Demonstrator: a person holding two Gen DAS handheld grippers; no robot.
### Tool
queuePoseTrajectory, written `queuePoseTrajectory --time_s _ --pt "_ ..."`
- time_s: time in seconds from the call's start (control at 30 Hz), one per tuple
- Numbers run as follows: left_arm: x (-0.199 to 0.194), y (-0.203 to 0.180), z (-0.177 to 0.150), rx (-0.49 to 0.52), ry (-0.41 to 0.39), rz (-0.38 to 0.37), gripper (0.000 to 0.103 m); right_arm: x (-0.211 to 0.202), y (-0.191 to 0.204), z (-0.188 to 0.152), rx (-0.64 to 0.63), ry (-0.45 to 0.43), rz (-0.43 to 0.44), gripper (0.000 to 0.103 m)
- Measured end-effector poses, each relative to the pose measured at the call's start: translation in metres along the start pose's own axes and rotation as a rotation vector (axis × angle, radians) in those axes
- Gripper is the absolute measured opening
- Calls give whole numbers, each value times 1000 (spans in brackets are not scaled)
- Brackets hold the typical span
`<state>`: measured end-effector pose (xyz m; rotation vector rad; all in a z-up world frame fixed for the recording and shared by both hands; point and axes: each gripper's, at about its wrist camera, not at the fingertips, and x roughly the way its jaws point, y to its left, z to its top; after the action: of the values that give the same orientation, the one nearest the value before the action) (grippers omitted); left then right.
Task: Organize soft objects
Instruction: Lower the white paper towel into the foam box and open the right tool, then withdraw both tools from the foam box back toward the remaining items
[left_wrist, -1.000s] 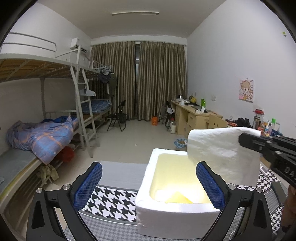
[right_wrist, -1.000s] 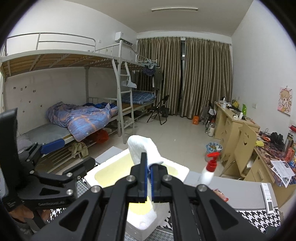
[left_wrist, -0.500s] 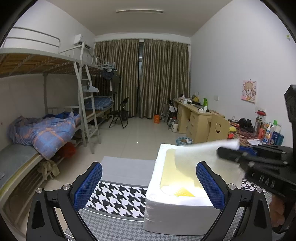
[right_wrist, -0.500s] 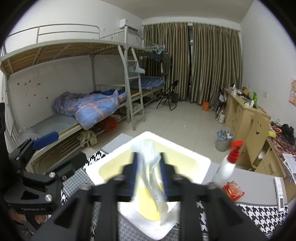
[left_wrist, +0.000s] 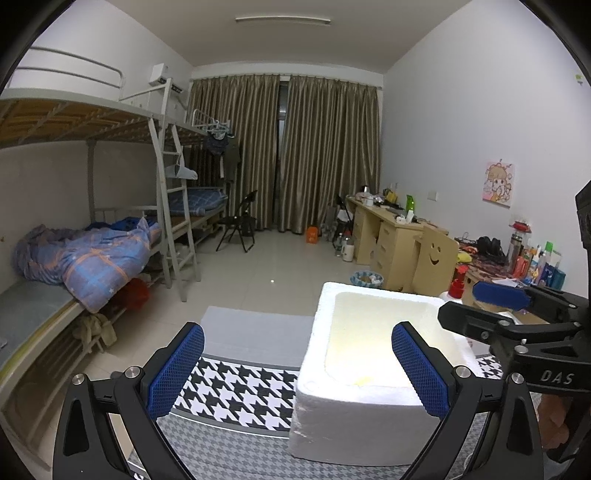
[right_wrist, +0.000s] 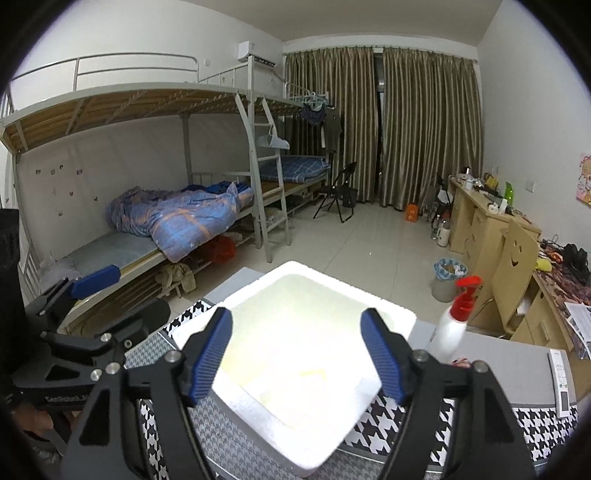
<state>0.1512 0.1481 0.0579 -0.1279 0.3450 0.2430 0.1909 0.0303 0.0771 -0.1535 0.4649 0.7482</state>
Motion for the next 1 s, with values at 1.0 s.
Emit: queuePoseTrajectory --time_s 1.0 --pt "-38 -25 -3 45 -45 -20 102 -52 -1 -23 -29 -124 -124 100"
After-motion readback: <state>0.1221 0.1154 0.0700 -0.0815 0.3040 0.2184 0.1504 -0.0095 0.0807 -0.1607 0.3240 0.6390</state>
